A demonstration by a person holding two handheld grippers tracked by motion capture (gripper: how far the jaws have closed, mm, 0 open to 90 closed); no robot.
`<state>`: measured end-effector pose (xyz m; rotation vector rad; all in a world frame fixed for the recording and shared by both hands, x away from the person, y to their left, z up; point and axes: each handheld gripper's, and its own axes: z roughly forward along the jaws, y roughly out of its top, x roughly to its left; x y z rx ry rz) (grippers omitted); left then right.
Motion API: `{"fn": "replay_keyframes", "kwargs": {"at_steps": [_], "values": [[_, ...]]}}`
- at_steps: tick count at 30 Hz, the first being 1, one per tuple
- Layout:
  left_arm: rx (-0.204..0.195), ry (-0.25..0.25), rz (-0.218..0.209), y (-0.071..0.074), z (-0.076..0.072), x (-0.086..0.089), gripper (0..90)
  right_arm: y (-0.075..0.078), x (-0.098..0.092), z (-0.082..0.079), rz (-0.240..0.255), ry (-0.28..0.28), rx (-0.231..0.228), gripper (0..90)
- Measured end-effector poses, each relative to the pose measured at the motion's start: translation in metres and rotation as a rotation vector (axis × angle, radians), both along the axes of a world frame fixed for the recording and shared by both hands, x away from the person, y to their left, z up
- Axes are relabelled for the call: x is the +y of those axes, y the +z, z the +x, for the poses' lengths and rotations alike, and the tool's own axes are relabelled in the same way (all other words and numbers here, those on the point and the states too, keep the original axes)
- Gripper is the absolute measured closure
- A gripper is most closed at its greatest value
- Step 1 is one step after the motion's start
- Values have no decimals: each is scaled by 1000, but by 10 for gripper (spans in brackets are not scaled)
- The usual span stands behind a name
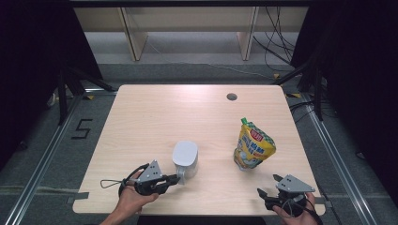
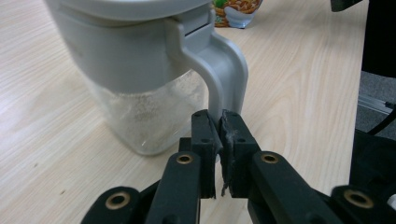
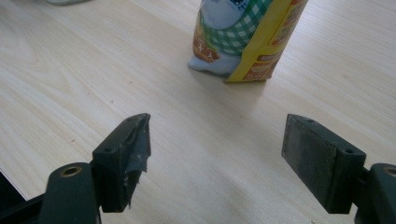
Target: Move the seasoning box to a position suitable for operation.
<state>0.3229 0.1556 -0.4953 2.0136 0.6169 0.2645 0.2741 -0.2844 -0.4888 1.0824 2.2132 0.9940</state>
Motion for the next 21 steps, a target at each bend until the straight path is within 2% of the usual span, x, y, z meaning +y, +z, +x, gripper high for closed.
{"fn": "replay_keyframes", "kwargs": {"at_steps": [2,3,5,8,9,10,11,12,15,16,18,20,21], "values": [[2,4,1,0,0,4,845,0,0,0,1,2,4,246],[-13,0,6,1,1,6,846,0,0,1,-7,9,-4,246],[-5,9,19,1,1,8,848,0,0,1,-4,9,0,246],[-4,12,12,1,1,8,850,0,1,1,-4,8,3,246],[-18,6,11,1,3,8,850,0,1,1,-3,9,5,246],[-18,9,30,1,3,10,851,0,1,0,-1,8,7,245],[-7,20,13,1,2,9,851,0,1,0,-4,10,5,245],[-20,13,20,1,3,9,852,0,1,0,-1,8,6,245],[-13,26,23,1,3,11,856,0,2,-1,7,-4,16,245],[-25,20,29,2,4,12,859,0,2,-1,0,3,12,245],[-28,36,26,2,5,14,867,0,1,1,-12,15,-4,244],[-25,54,21,1,7,16,870,-1,1,1,0,23,0,244],[-15,61,17,1,8,17,870,0,1,1,-11,16,-3,243]]}}
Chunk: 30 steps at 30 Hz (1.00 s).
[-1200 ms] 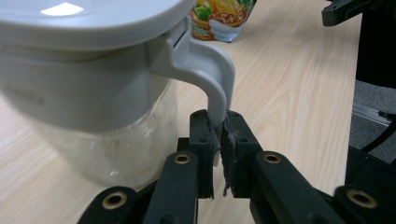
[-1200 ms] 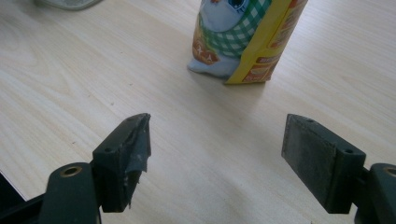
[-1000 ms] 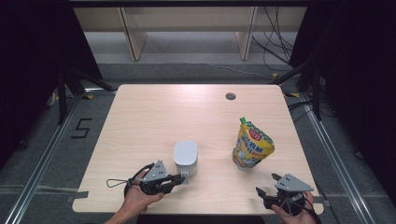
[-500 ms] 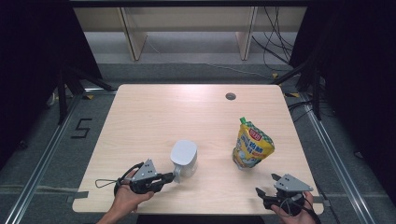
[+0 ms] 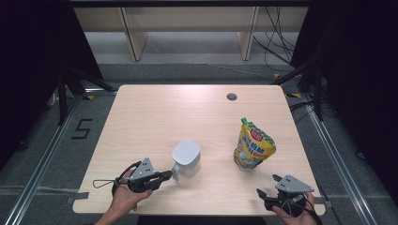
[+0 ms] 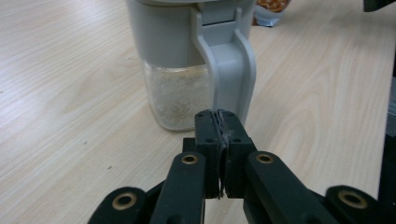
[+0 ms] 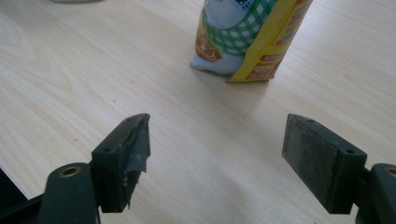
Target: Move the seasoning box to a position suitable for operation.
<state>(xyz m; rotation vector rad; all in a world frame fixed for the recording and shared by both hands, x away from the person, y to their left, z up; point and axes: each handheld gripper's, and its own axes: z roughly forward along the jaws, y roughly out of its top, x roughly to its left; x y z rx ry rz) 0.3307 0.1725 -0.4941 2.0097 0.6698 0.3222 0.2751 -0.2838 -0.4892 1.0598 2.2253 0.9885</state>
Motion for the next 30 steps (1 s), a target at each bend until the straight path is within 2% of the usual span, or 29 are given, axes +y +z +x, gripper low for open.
{"fn": "replay_keyframes", "kwargs": {"at_steps": [2,4,5,6,8,10,12,13,14,16,18,19,22,23,24,25,26,27,28,30], "values": [[-15,4,10,0,2,1,870,0,0,0,-5,-3,-6,243],[-8,26,6,0,2,1,870,0,0,0,0,0,3,243],[-3,20,-1,0,3,0,869,0,1,0,7,-2,13,244],[-21,11,14,0,5,1,864,0,1,0,2,13,8,243],[-9,27,4,0,4,1,855,0,1,0,3,10,10,243],[-9,10,16,0,4,2,830,0,1,0,5,12,11,243],[20,20,-3,-1,1,1,766,0,0,0,6,11,11,243],[5,20,-1,-1,0,0,729,0,0,0,0,7,0,243],[8,35,18,0,-2,0,689,0,0,1,0,21,4,243],[6,39,12,0,-3,-1,584,0,0,0,4,12,12,243],[20,56,-2,0,-6,-4,524,0,1,0,3,12,12,243],[8,56,-1,0,-6,-6,499,0,1,-1,5,2,17,243],[8,50,-1,1,-6,-11,482,0,1,0,-1,1,14,243],[-16,45,8,2,-5,-12,476,0,1,-1,0,1,16,243],[-19,55,13,3,-4,-13,468,0,1,0,-2,3,9,243],[-10,76,-2,3,-3,-16,465,0,1,0,-2,3,10,243],[-18,76,3,3,-1,-16,465,0,1,0,0,3,11,243],[-11,87,-15,3,0,-18,465,0,1,0,0,3,10,243],[-29,81,1,4,2,-19,470,-1,2,-1,6,-5,16,243],[-37,82,8,3,2,-23,475,0,1,0,-7,1,3,243]]}}
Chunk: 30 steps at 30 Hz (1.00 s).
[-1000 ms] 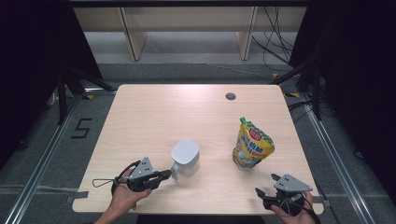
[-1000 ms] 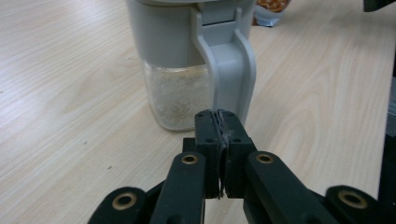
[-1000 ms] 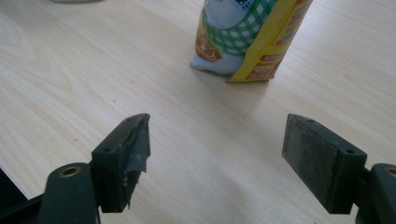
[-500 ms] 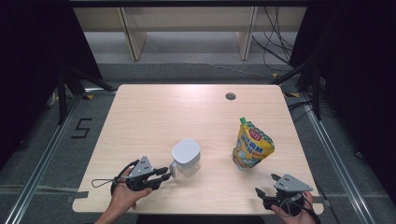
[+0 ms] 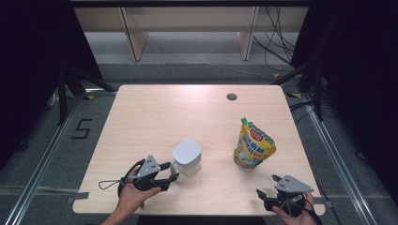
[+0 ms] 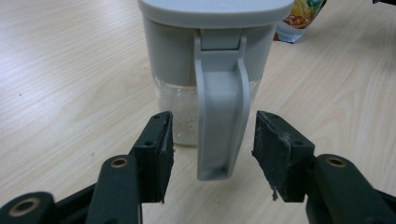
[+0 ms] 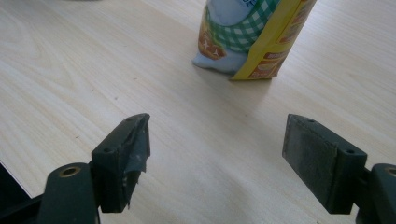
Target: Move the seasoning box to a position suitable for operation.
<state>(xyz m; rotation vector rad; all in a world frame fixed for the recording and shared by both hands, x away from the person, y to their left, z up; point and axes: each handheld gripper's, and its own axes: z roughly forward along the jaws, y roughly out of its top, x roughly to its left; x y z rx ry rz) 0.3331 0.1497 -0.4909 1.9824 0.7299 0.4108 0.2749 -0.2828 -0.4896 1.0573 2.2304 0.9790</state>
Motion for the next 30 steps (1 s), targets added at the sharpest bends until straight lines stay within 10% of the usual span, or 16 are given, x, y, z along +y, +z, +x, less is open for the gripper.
{"fn": "replay_keyframes", "kwargs": {"at_steps": [30], "values": [[-4,-51,16,1,20,5,683,-1,2,0,-19,12,2,242]]}}
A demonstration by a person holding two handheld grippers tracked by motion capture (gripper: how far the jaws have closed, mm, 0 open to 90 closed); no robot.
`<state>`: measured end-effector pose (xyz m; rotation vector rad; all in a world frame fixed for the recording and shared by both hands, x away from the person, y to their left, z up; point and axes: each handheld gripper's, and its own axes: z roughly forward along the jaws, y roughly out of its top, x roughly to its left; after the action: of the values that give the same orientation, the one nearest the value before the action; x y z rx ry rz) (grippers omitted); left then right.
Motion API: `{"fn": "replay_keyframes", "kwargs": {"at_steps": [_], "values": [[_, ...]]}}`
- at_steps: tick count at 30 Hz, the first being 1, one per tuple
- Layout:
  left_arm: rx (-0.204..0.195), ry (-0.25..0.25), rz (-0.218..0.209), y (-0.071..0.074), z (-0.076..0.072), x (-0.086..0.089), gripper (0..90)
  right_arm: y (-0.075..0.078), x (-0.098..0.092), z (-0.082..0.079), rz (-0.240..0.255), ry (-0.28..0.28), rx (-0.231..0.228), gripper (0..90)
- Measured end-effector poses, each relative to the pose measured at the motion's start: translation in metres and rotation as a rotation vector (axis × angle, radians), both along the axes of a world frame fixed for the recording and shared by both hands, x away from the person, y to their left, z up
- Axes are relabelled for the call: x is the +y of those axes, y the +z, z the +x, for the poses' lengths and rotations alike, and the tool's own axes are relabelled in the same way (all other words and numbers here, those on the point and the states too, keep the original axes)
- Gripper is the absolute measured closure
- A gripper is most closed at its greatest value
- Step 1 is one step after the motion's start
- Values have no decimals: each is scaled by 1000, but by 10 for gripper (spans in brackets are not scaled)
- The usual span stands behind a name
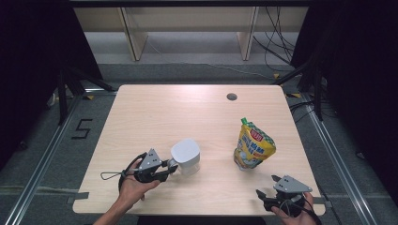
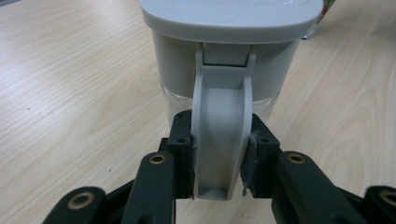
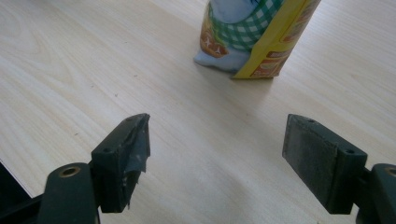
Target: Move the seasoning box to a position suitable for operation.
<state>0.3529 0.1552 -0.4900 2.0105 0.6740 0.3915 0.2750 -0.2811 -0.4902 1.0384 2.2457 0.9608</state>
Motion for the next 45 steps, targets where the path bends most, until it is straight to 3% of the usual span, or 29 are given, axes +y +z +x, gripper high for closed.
{"fn": "replay_keyframes", "kwargs": {"at_steps": [1,3,4,6,17,22,24,25,27,36,45], "values": [[15,8,-2,0,-2,0,683,0,0,0,0,1,0,242],[9,-6,7,1,-2,0,683,0,1,-1,7,-12,16,242],[18,1,-10,0,-3,-2,683,0,1,-1,6,-10,12,242],[14,-15,2,1,-4,-2,683,0,1,-1,7,-12,13,242],[23,-104,-14,0,-18,-18,683,0,0,0,-1,5,1,242],[34,-160,-40,-2,-26,-26,683,0,1,-1,5,-7,15,242],[31,-190,-29,-1,-29,-28,683,0,0,0,-3,8,-1,242],[31,-198,-28,-1,-31,-30,683,0,2,-2,11,-10,17,242],[30,-221,-26,0,-33,-33,682,0,1,-1,3,-2,12,243],[27,-214,-29,-1,-28,-32,677,0,1,0,-9,6,0,242],[31,-159,-29,-2,-20,-23,628,0,3,-2,1,-4,11,243]]}}
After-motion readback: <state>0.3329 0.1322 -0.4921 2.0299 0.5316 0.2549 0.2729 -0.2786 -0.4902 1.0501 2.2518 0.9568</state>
